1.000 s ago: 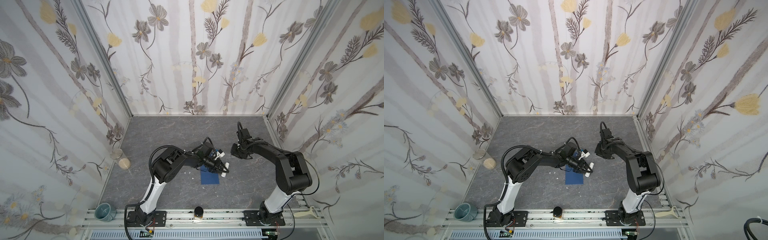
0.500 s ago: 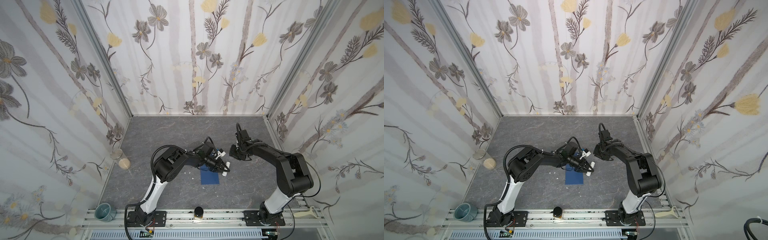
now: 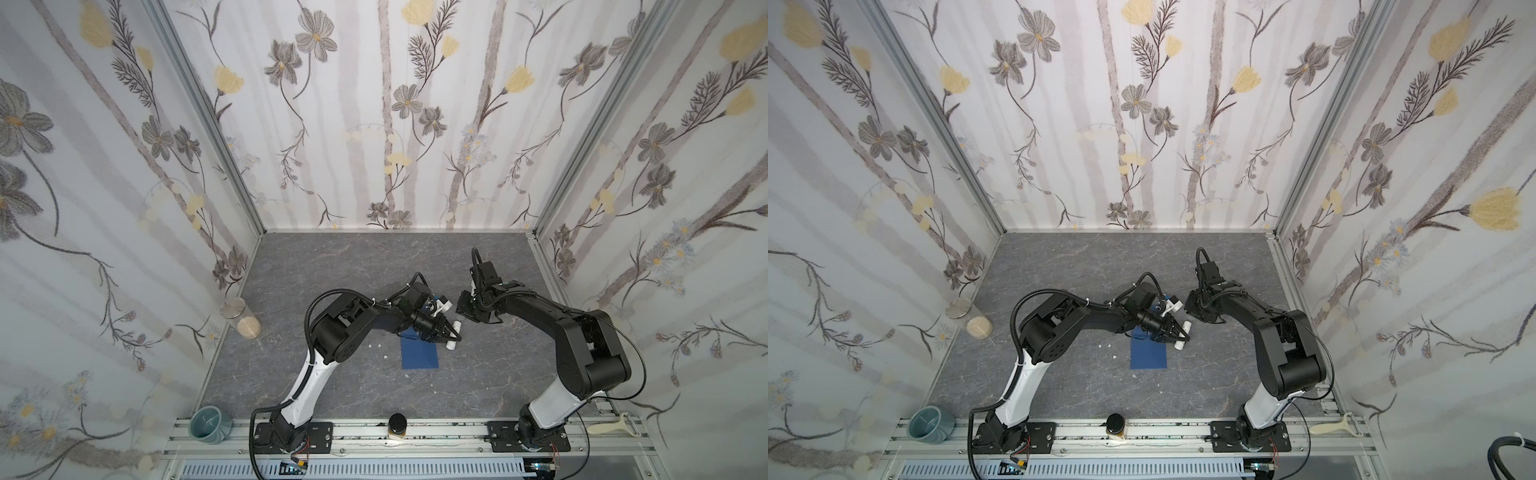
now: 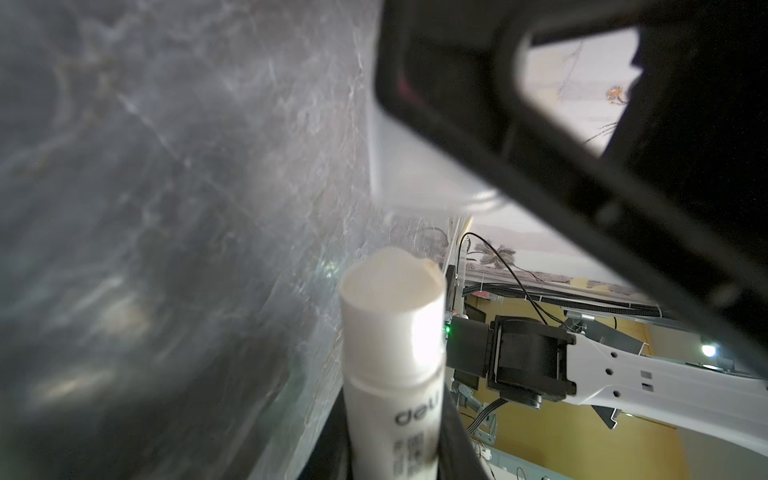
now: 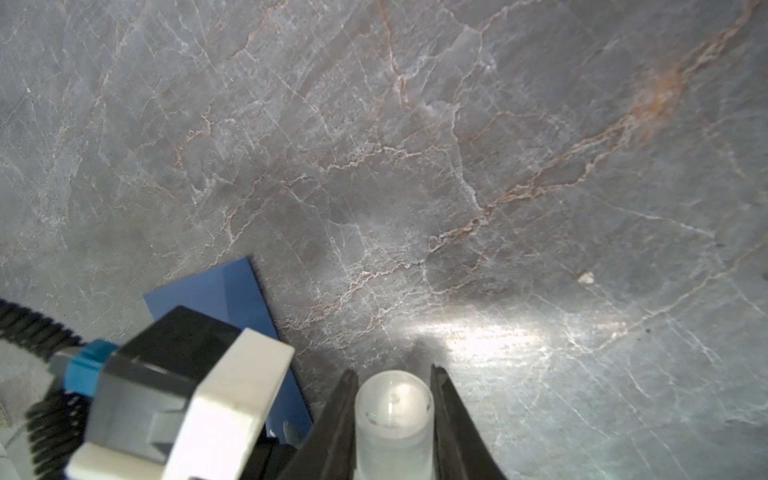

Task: Place the letter into the envelope and seal it
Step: 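Lift the clear cap with the right gripper toward the glue stick in the left gripper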

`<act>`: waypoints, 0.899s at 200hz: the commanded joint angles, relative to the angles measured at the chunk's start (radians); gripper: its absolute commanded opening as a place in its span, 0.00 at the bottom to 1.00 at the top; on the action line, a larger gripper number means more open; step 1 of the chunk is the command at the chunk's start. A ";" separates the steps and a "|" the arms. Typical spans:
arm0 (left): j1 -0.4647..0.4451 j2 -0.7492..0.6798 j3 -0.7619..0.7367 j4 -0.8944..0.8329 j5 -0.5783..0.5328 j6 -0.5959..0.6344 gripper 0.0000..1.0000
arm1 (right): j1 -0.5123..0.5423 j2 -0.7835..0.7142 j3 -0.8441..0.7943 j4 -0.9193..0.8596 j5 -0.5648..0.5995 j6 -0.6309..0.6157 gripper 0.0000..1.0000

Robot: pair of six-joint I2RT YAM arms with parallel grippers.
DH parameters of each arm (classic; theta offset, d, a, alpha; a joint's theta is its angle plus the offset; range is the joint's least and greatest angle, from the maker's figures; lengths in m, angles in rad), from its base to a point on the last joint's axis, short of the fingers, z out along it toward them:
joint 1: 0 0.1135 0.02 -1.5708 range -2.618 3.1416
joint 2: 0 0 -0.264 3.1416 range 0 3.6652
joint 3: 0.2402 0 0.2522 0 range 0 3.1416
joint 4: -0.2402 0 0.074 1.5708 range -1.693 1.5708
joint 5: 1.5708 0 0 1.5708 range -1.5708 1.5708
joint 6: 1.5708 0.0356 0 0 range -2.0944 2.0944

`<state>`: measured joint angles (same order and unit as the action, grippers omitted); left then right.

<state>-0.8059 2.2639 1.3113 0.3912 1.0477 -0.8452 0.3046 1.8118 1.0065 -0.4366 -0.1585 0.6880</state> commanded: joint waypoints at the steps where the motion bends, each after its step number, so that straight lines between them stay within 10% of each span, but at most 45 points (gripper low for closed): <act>1: 0.002 0.007 0.019 0.041 0.008 -0.002 0.00 | 0.001 -0.011 -0.007 0.038 0.001 0.010 0.30; 180: 0.010 0.014 0.019 0.055 0.015 -0.023 0.00 | 0.011 -0.016 -0.017 0.050 -0.001 0.021 0.30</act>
<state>-0.7975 2.2768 1.3247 0.4084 1.0496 -0.8612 0.3130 1.8027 0.9897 -0.4213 -0.1585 0.6987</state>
